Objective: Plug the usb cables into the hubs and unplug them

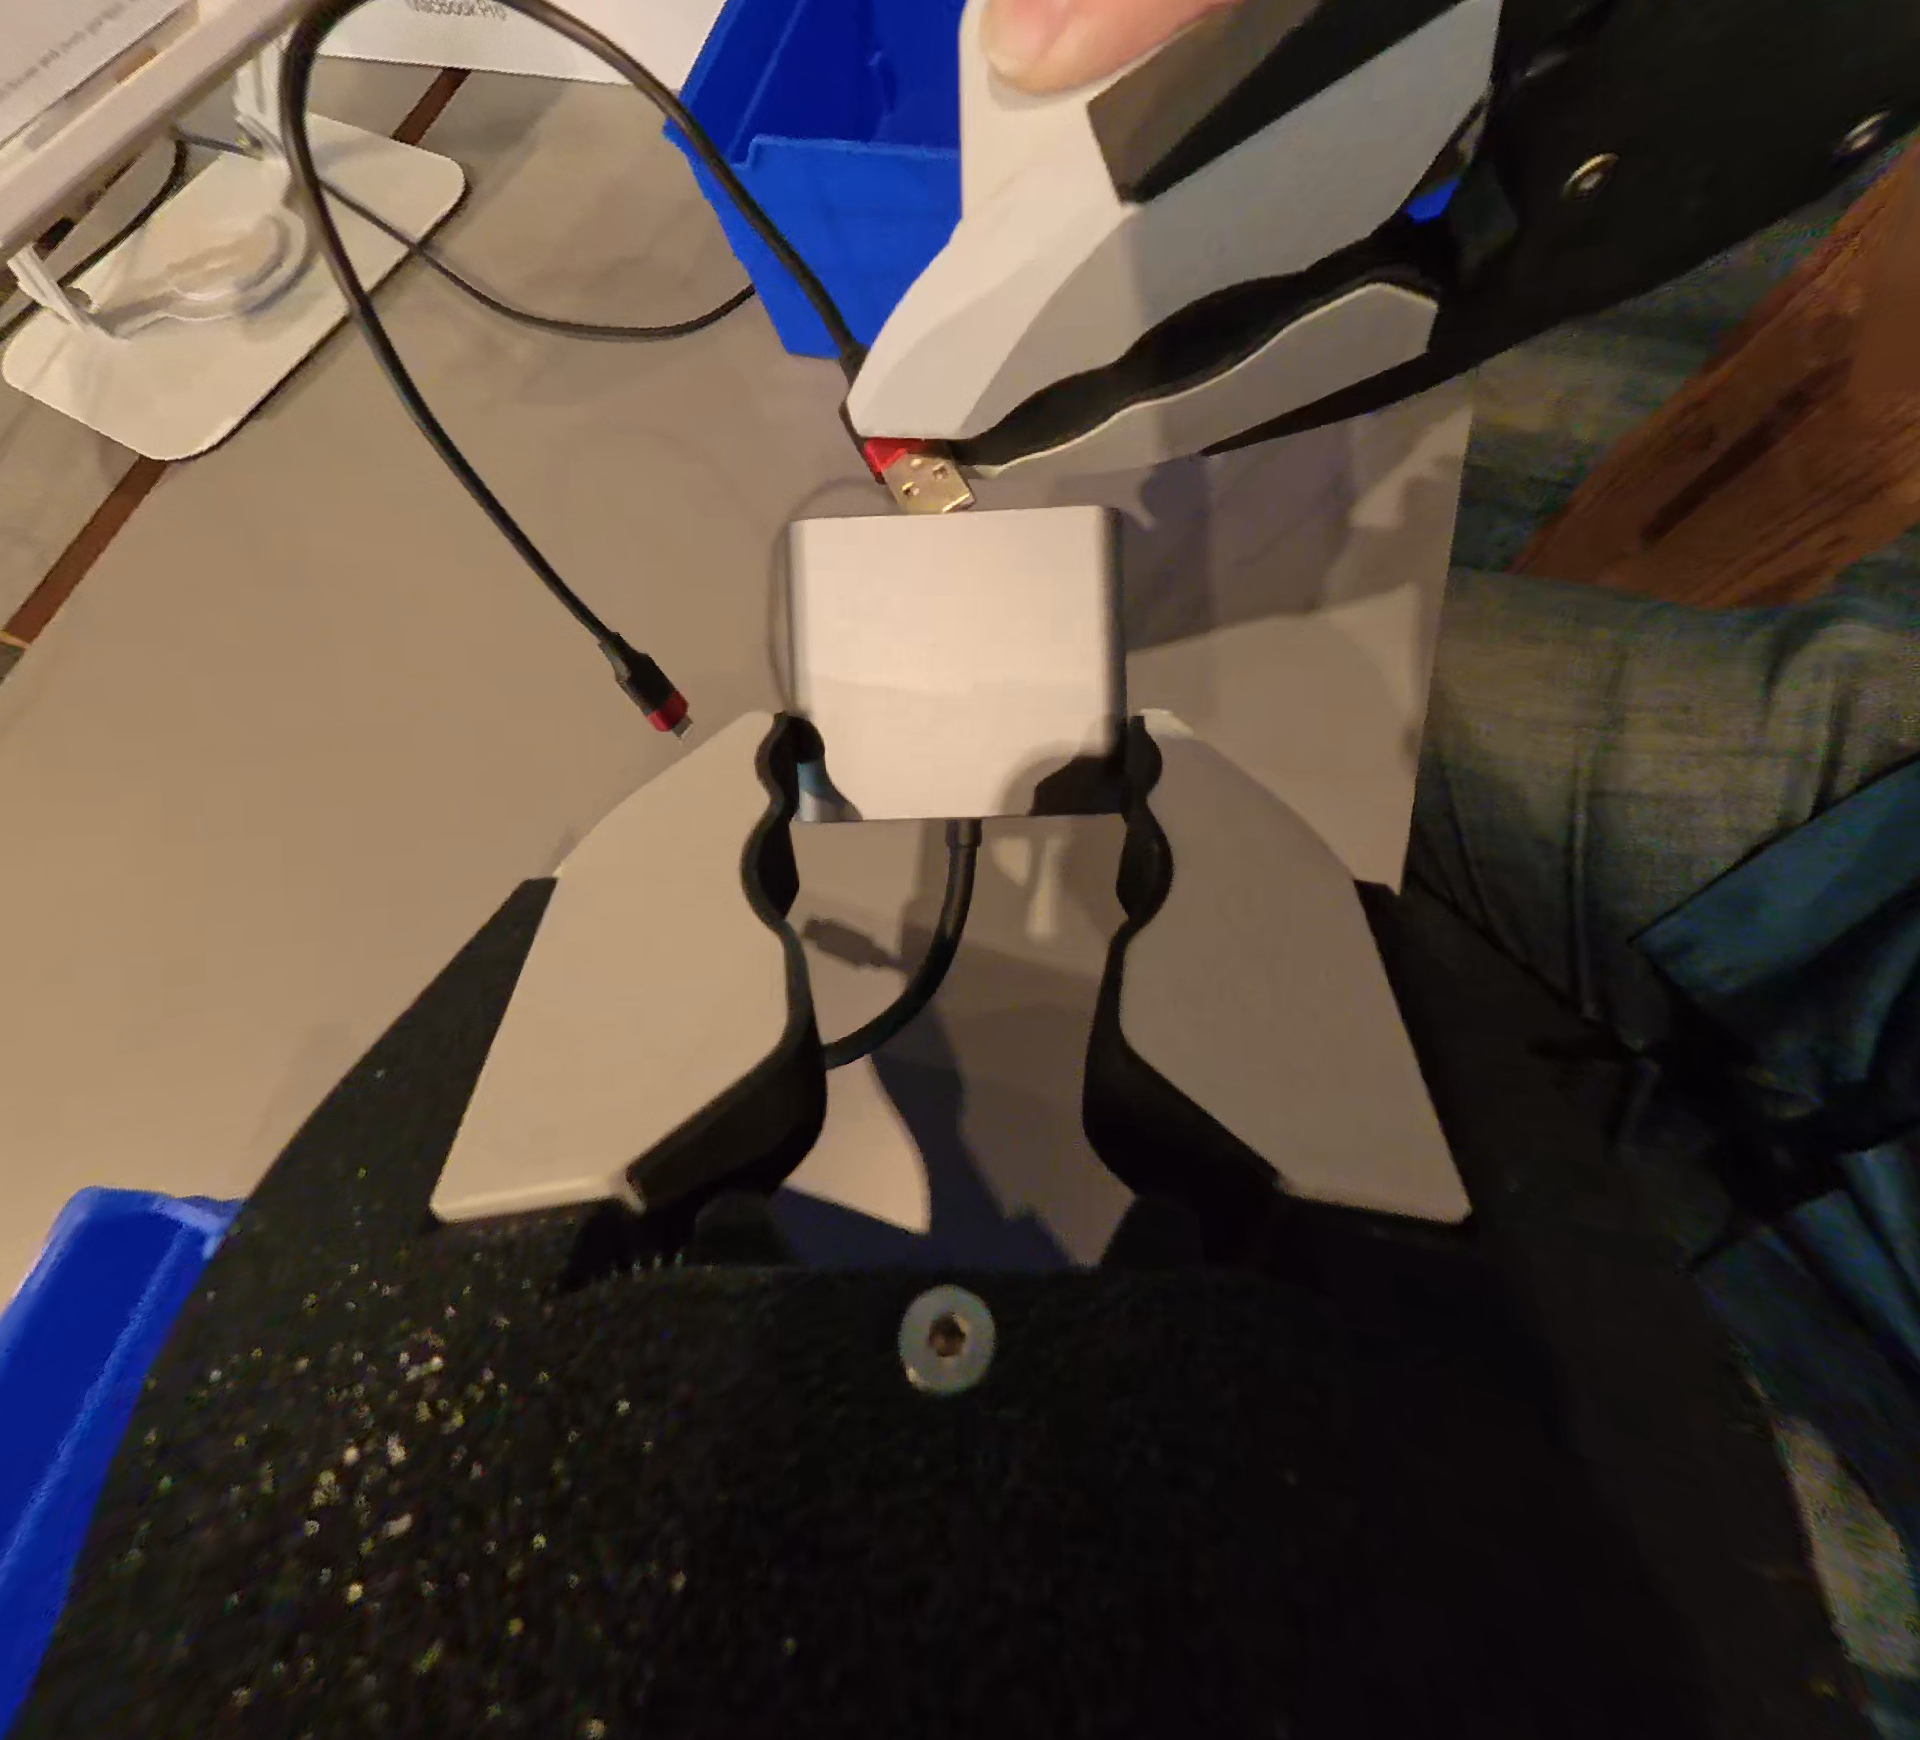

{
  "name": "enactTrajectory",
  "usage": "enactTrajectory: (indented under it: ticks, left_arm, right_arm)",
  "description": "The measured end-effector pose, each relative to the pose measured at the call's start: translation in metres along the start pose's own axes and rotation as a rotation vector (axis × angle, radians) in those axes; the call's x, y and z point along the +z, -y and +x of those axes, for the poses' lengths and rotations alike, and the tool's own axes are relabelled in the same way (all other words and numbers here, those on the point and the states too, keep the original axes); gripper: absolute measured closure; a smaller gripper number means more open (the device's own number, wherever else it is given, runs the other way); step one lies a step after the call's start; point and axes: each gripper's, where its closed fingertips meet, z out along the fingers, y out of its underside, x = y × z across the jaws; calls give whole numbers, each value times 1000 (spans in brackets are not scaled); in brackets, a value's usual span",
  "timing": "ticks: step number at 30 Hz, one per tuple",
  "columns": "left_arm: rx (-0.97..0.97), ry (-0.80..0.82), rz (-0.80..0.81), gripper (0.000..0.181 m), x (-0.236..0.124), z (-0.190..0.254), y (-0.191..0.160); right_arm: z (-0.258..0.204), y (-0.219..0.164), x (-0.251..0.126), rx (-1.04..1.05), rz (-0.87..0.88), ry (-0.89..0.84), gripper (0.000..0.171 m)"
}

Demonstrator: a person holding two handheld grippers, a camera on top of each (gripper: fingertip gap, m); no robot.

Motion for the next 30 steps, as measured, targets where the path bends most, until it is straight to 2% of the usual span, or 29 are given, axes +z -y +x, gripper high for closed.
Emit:
enactTrajectory:
  ticks: [5,12,15,21,25,30]
  left_arm:
    - [-77,-27,53,121,-5,-1,6]
    - [-132,45,26,121,-1,-6,2]
    - [-180,-20,86,121,0,2,8]
    - [6,-31,183,121,-13,10,20]
    - [205,-66,274,122,-26,21,26]
    - [360,-142,525,122,-53,40,43]
  right_arm:
    - [7,-1,-2,-11,-55,-75,164]
    - [10,-8,1,-60,-174,-143,165]
    - [15,-12,0,-19,-168,-156,165]
    - [23,-15,-10,170,-15,-138,165]
    - [33,-17,-23,237,41,-165,165]
    - [31,-22,-25,257,17,-153,164]
